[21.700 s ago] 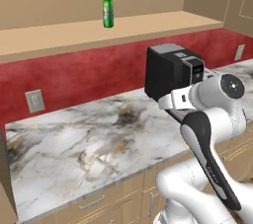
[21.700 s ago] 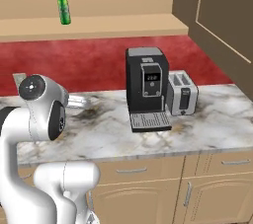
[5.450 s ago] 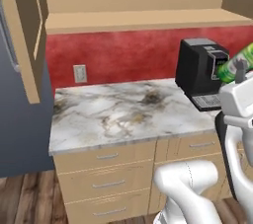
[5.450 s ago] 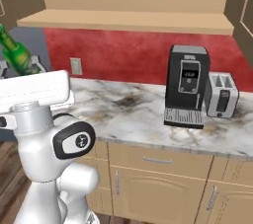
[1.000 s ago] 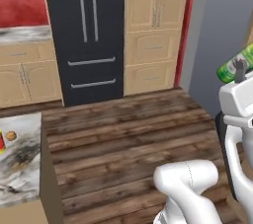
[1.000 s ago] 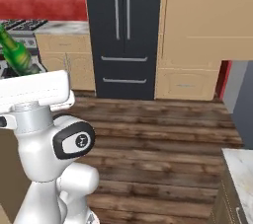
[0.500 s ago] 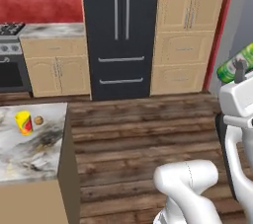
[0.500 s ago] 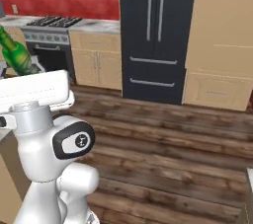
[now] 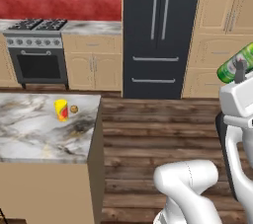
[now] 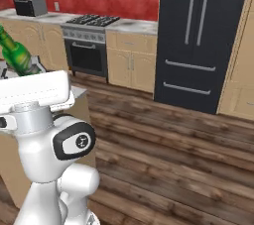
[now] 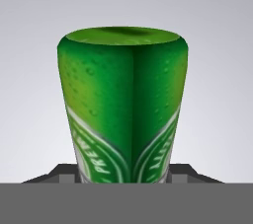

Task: Open the cabinet directly in front. Then move the beer and the cup to the dining counter with the jar on it.

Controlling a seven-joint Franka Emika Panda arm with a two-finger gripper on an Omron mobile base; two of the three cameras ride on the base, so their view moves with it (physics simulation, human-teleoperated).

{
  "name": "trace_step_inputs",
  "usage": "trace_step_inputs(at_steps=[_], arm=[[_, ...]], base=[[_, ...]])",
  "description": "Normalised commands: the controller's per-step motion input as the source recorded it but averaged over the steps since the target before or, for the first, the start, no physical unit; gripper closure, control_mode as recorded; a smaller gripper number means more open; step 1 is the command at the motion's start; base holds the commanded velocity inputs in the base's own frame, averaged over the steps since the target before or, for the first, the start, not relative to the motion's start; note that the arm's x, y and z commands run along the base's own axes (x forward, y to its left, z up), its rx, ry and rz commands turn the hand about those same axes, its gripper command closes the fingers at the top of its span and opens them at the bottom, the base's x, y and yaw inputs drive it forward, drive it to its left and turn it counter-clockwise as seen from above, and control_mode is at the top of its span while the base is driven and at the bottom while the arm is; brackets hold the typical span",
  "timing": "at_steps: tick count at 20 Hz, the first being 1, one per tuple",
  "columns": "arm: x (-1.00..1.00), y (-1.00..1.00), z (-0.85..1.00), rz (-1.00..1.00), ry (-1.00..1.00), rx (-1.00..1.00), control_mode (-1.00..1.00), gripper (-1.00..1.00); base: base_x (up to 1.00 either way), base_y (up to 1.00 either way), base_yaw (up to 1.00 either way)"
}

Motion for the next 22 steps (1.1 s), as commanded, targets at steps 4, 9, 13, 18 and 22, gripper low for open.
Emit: trace_step_inputs(at_steps=[4, 9, 13, 18, 22], arm=[[0.00, 0.00, 0.00, 0.00, 0.00, 0.00, 1.00, 1.00], [0.00, 0.00, 0.00, 0.00, 0.00, 0.00, 1.00, 1.00], [0.00, 0.00, 0.00, 0.00, 0.00, 0.00, 1.00, 1.00], [0.00, 0.00, 0.00, 0.00, 0.00, 0.00, 1.00, 1.00], [0.00, 0.00, 0.00, 0.00, 0.00, 0.00, 1.00, 1.00]], base=[[0.00, 0.42, 0.31], [0.04, 0.36, 0.28], [0.04, 0.32, 0.26], [0.00, 0.32, 0.26], [0.00, 0.30, 0.26]])
